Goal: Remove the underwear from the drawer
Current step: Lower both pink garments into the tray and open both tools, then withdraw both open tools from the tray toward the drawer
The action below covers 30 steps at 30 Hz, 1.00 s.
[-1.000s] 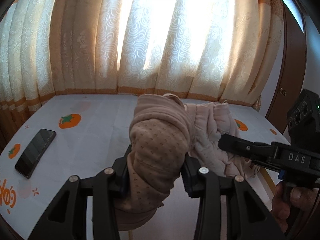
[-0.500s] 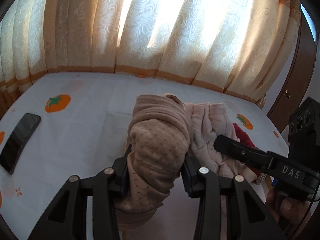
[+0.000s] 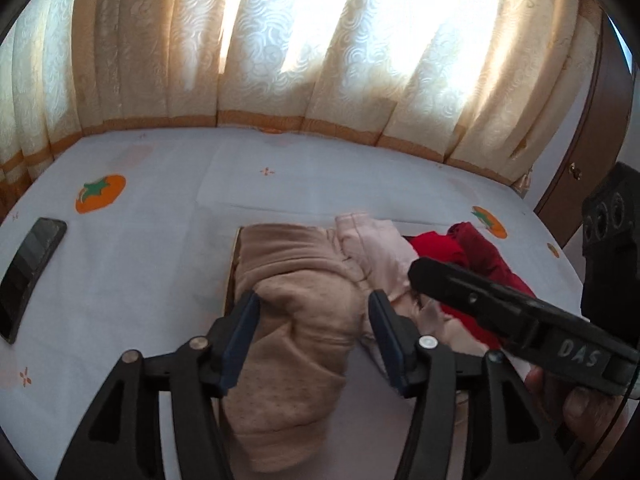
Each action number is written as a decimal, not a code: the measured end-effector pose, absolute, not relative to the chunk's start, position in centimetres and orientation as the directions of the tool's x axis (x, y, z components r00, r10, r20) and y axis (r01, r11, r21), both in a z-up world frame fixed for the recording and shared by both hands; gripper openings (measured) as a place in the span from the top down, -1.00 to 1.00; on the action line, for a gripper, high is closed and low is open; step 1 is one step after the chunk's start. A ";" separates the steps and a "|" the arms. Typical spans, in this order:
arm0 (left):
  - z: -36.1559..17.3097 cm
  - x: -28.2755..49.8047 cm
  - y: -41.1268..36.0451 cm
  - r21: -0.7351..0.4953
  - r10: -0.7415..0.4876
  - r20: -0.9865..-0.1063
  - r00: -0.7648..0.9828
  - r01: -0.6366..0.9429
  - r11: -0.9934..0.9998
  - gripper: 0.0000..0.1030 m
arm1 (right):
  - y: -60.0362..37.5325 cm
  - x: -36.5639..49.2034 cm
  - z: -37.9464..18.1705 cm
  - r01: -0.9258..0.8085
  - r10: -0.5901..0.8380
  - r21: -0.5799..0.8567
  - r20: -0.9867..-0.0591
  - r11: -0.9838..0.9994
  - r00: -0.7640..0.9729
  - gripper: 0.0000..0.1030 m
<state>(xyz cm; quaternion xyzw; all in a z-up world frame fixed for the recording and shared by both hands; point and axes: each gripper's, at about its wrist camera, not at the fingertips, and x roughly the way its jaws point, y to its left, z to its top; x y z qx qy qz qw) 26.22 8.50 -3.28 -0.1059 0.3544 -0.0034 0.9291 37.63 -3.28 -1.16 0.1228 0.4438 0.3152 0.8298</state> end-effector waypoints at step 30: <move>-2.5 19.1 5.9 -0.170 -0.125 -0.586 0.801 0.030 0.985 -0.22 | -8.3 29.4 2.1 -0.536 0.684 0.467 -0.649 0.703 0.332 -0.26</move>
